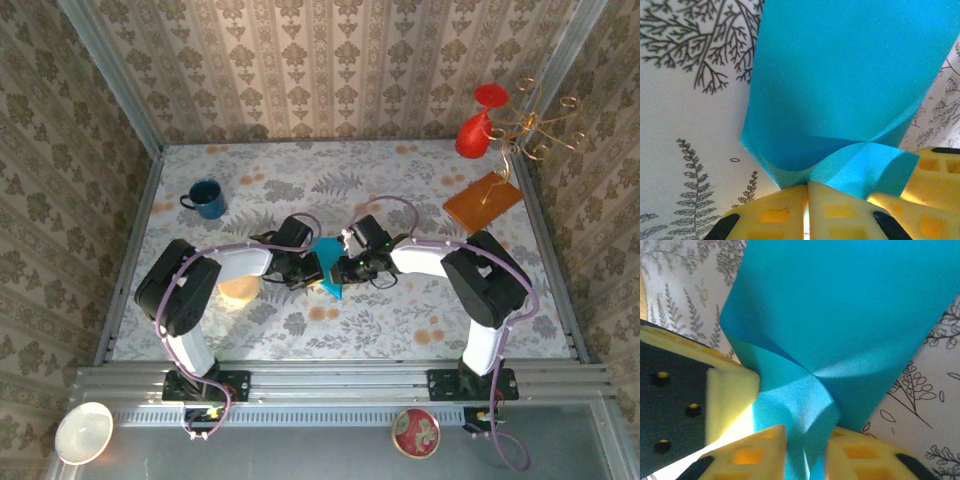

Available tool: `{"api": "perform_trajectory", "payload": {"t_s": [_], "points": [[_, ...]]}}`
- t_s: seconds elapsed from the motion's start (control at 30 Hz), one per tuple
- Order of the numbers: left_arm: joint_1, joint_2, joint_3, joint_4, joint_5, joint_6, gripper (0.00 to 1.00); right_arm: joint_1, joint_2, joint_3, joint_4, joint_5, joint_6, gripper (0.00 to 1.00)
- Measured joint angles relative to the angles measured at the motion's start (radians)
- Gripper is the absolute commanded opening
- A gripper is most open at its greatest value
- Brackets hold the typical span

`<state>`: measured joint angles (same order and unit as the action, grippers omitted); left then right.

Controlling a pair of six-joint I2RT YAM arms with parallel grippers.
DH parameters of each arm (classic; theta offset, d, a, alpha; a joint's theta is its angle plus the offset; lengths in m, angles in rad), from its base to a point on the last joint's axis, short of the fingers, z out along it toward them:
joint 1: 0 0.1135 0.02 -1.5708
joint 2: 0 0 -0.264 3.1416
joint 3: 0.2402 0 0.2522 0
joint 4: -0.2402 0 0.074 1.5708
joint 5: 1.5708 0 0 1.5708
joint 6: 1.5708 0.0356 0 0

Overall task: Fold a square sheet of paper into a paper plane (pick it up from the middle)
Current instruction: Third fold the triangle at the center of the table.

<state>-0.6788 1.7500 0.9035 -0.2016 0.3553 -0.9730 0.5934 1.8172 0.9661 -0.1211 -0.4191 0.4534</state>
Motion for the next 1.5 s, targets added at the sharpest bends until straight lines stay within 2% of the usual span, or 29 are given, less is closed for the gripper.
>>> {"api": "perform_trajectory", "payload": {"t_s": [0.1, 0.2, 0.33, 0.5, 0.87, 1.5], "points": [[0.001, 0.002, 0.0, 0.0, 0.004, 0.0, 0.1, -0.005, -0.048, 0.015, -0.065, 0.021, 0.021, 0.4], [0.003, 0.002, 0.0, 0.0, 0.008, 0.0, 0.1, -0.009, -0.121, 0.025, -0.115, 0.05, 0.032, 0.39], [0.006, 0.003, 0.0, 0.0, 0.011, 0.0, 0.1, -0.011, -0.19, 0.027, -0.142, 0.046, 0.048, 0.29], [0.006, 0.003, 0.0, 0.0, 0.013, 0.0, 0.1, -0.003, -0.194, 0.02, -0.139, -0.023, 0.073, 0.2], [0.006, 0.003, 0.0, 0.001, 0.014, -0.001, 0.1, 0.079, -0.07, 0.026, -0.135, -0.089, 0.105, 0.14], [0.006, 0.003, 0.0, 0.001, 0.018, 0.0, 0.1, 0.086, 0.042, 0.088, -0.15, -0.083, 0.104, 0.12]]}}
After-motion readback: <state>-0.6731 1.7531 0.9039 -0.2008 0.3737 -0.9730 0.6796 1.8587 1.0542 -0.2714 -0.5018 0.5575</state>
